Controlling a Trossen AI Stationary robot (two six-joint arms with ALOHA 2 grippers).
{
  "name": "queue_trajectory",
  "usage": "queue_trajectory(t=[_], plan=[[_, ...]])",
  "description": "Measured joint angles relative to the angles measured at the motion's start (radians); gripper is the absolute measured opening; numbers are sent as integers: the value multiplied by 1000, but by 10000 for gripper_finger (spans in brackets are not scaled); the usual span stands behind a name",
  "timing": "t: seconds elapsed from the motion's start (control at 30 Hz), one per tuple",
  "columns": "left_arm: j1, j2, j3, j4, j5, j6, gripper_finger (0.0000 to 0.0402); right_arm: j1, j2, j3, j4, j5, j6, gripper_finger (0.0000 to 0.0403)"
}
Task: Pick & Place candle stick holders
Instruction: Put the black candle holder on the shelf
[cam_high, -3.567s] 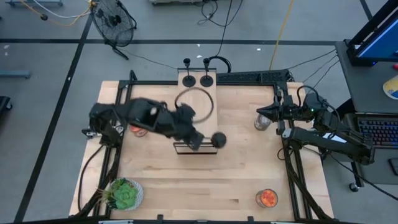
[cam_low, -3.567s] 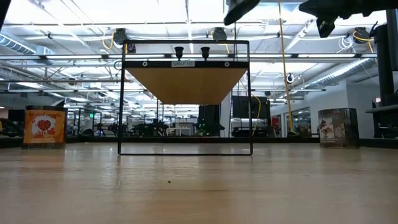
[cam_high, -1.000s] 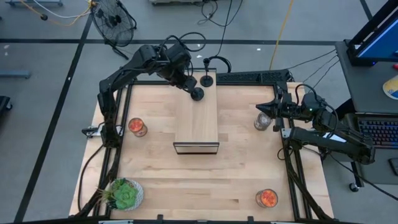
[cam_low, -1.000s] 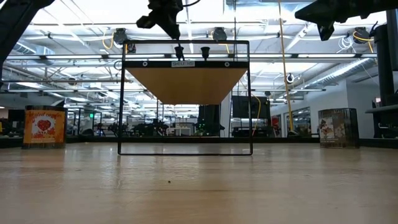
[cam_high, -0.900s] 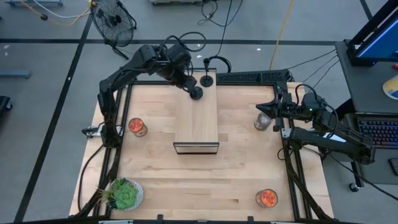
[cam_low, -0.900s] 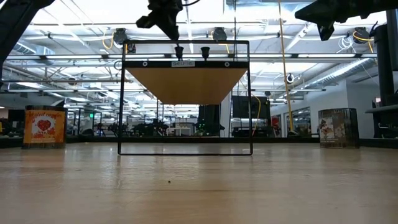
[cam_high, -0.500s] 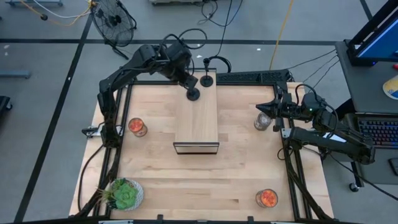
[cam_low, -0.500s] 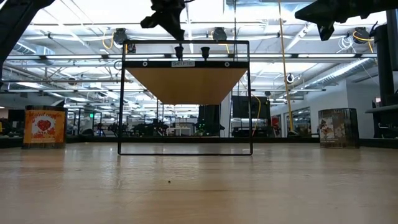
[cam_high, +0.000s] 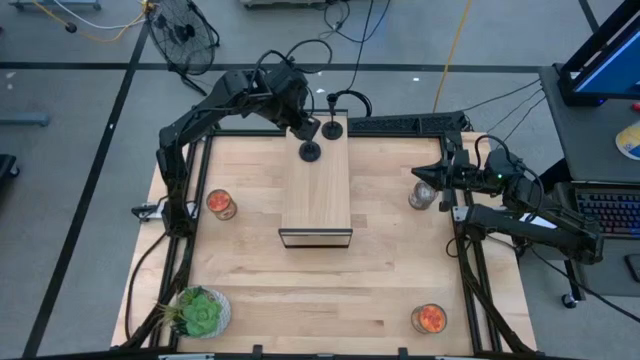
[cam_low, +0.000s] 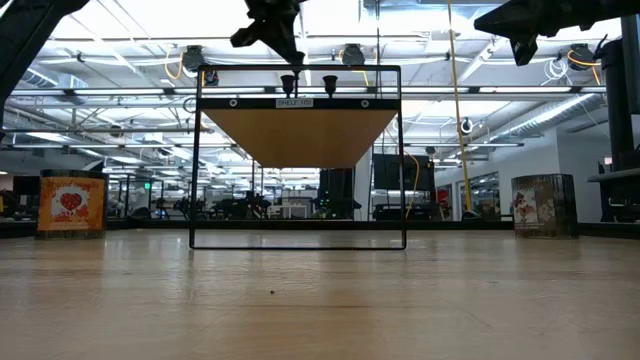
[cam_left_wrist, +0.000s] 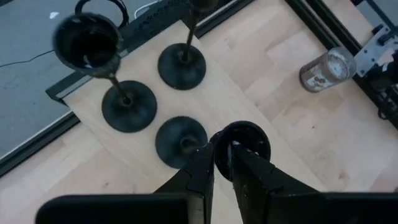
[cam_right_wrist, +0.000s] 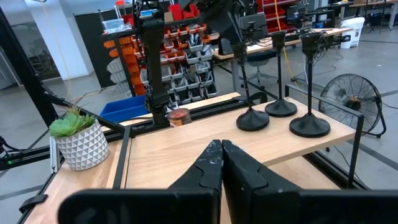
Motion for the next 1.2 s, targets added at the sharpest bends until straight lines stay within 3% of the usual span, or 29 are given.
queue_trajectory(t=[0.47, 0.67, 0.9, 1.2], plan=[[43, -45, 1, 143, 39, 17, 58, 0, 0, 0, 0, 0, 0, 0], [51, -107, 1, 89, 104, 19, 58, 0, 0, 0, -1, 0, 2, 0], [-26, -153, 0, -206, -10, -106, 52, 0, 0, 0, 0, 0, 4, 0], [-130, -143, -181, -153, -48, -80, 5, 0, 0, 0, -1, -1, 1, 0]])
